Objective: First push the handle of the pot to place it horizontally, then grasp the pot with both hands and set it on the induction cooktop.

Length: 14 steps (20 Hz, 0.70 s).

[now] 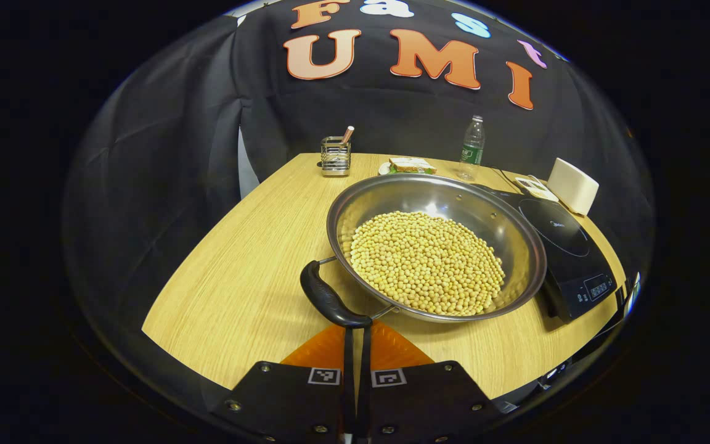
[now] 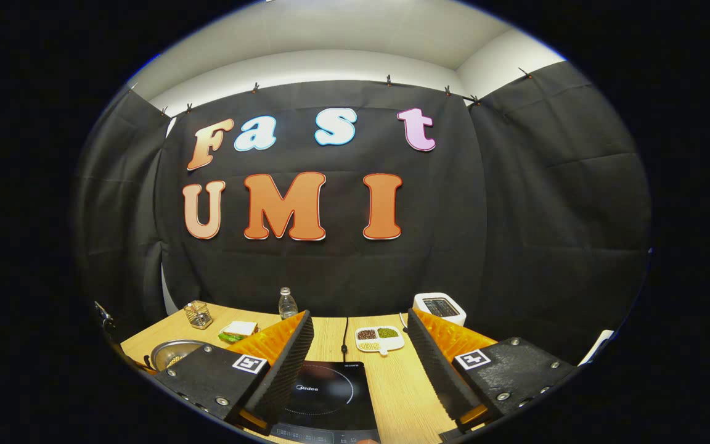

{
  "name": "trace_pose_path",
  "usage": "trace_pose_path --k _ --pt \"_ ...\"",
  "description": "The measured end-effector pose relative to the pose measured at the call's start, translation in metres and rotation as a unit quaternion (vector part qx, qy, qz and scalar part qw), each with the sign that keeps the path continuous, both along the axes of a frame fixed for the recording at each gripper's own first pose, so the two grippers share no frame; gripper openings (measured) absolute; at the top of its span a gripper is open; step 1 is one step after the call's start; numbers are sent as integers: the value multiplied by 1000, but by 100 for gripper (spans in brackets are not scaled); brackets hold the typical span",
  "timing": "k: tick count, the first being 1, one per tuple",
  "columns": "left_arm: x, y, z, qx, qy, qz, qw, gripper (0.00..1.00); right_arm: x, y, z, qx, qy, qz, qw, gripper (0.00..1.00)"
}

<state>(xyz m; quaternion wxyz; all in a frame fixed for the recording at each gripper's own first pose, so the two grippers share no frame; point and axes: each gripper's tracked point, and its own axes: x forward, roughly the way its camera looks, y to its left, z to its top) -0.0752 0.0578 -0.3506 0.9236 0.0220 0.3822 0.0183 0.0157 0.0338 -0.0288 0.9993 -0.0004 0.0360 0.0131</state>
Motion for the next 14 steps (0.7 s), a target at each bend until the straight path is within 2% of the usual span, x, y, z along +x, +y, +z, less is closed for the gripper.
trace_pose_path --k 1,5,6,7,11,12,14 --pt "3 3 0 1 -1 0 1000 4 1 1 0 -1 0 -1 1000 95" --pt "12 16 0 8 -7 -2 1000 3 4 5 0 -1 2 -3 1000 95" --pt "13 18 0 8 -9 -2 1000 4 4 6 -1 -2 2 -5 1000 100" --pt "14 21 1 6 -10 -2 1000 4 5 7 -1 -2 3 -6 1000 95" --pt "29 34 -2 2 -14 3 1000 4 6 15 0 -7 0 -7 1000 95" --pt "33 37 -4 2 -14 4 1000 4 6 17 0 -8 -1 -5 1000 100" --pt "40 42 -4 4 -15 5 1000 4 8 21 -1 -9 1 -4 1000 100"
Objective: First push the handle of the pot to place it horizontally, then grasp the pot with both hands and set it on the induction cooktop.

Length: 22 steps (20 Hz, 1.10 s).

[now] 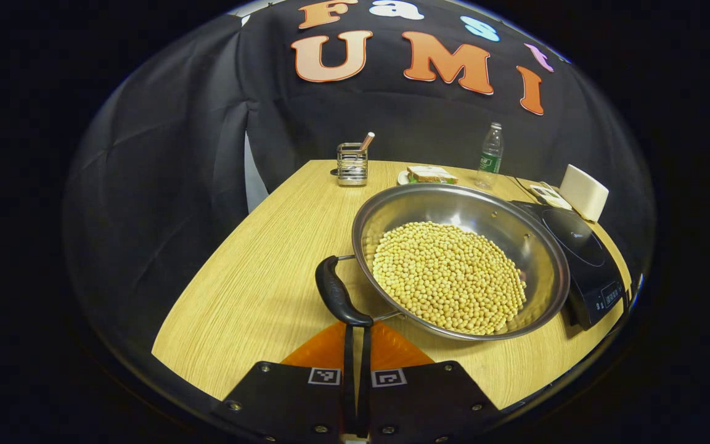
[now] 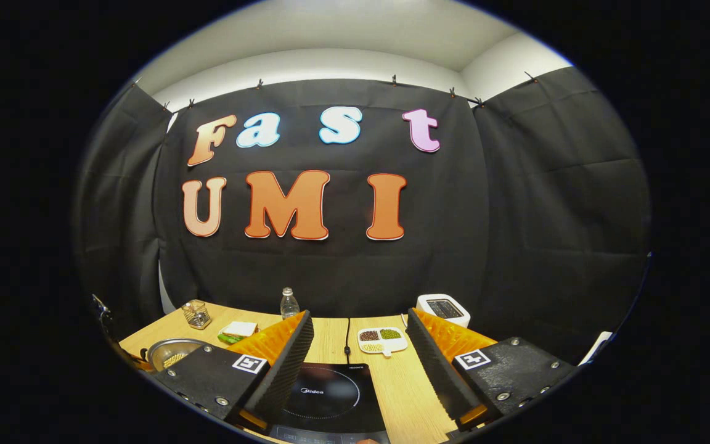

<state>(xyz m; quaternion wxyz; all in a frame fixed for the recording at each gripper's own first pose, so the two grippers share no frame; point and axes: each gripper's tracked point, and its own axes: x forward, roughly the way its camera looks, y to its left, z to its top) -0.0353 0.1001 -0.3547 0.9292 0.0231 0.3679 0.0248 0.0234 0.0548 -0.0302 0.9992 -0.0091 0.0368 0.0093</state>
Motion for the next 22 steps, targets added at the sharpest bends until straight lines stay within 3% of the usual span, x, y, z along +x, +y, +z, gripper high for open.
trace_pose_path --k 2,6,7,9,11,12,13,22 --pt "6 6 -1 -3 -1 3 1000 4 2 2 -2 0 2 -1 1000 95" --pt "18 16 -4 -3 1 5 1000 4 6 5 -5 -1 7 -4 1000 95" --pt "23 17 -4 0 1 3 1000 4 8 5 -5 -2 6 -5 1000 100" --pt "29 24 -6 9 -5 -2 1000 3 10 7 -5 -1 4 -7 1000 95" --pt "37 29 -7 11 -9 -5 1000 4 12 7 -7 -3 4 -12 1000 95" --pt "41 31 -8 14 -12 -8 1000 4 14 7 -8 -4 6 -14 1000 100" --pt "44 32 -9 16 -14 -11 1000 4 14 8 -9 -4 8 -14 1000 95" --pt "70 44 -13 8 -18 -27 999 3 15 18 -13 -7 10 -14 1000 95"
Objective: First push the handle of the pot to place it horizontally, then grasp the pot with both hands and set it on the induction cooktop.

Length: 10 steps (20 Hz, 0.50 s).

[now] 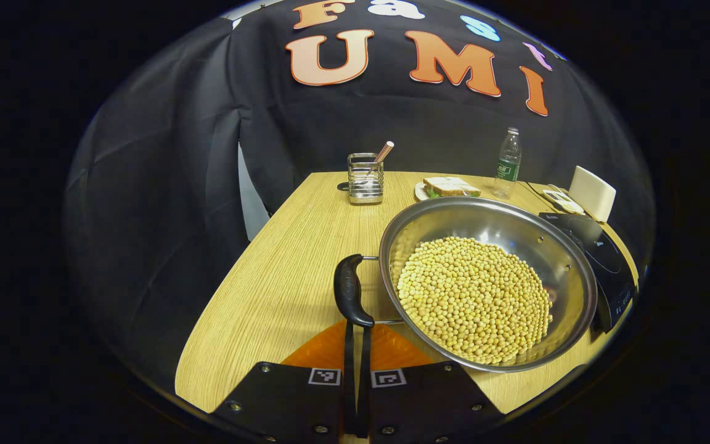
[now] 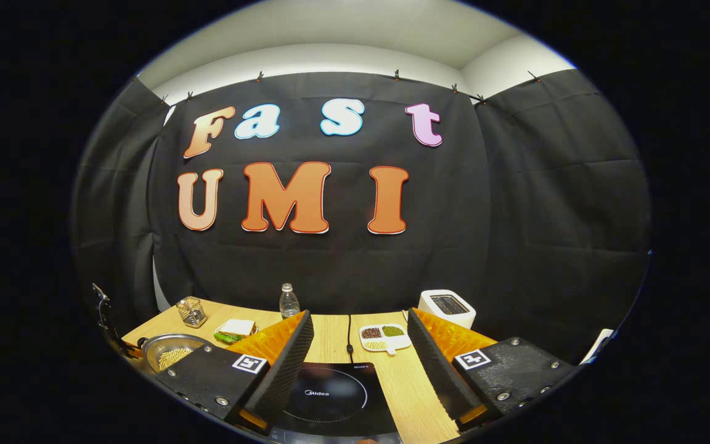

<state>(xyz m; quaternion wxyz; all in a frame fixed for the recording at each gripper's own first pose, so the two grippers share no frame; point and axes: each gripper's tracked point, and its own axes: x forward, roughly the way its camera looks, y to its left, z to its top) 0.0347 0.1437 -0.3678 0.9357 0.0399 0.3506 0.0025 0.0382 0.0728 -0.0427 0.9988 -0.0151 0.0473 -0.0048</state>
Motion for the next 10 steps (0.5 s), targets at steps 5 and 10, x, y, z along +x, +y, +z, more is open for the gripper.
trace_pose_path --k 5,10 --pt "11 4 -2 -3 4 0 1000 3 1 -1 -3 -5 3 -5 1000 95" --pt "18 7 -5 0 8 -6 1000 3 2 3 -5 -6 5 -7 1000 95"
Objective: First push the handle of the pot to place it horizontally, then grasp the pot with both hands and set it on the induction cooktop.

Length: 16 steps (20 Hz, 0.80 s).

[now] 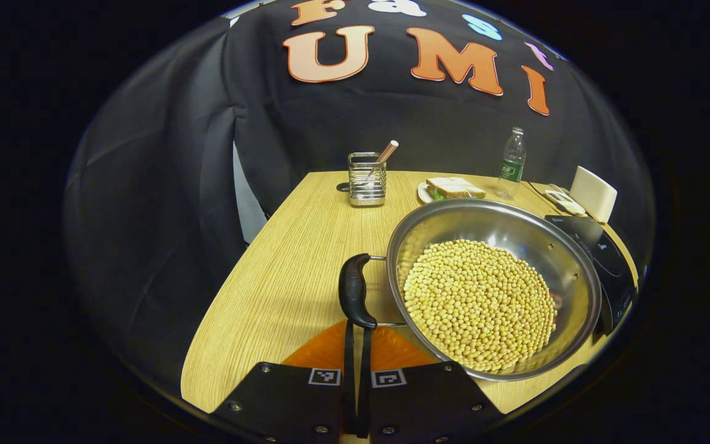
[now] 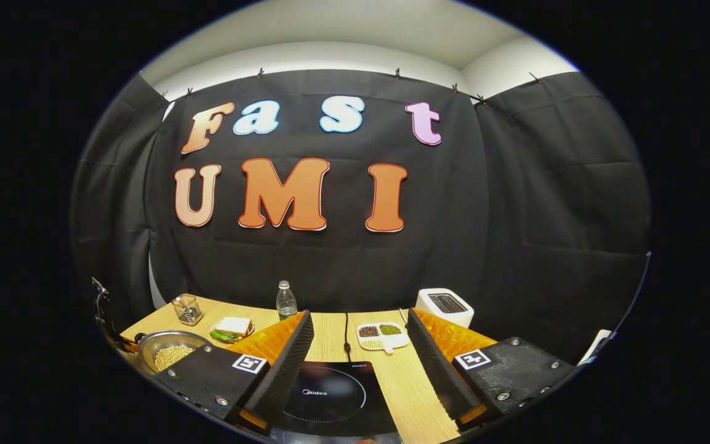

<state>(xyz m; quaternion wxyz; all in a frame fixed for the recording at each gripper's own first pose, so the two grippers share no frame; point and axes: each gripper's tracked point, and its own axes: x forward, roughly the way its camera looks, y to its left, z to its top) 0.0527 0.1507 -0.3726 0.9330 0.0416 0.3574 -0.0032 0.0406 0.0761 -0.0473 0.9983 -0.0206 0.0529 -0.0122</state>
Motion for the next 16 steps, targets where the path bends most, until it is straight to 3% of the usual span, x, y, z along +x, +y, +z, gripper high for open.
trace_pose_path --k 9,16 --pt "2 19 -2 7 -5 13 1000 4 -3 19 -6 -2 5 5 1000 95" --pt "-12 40 39 31 -58 27 997 3 -7 76 -29 23 17 41 999 95"
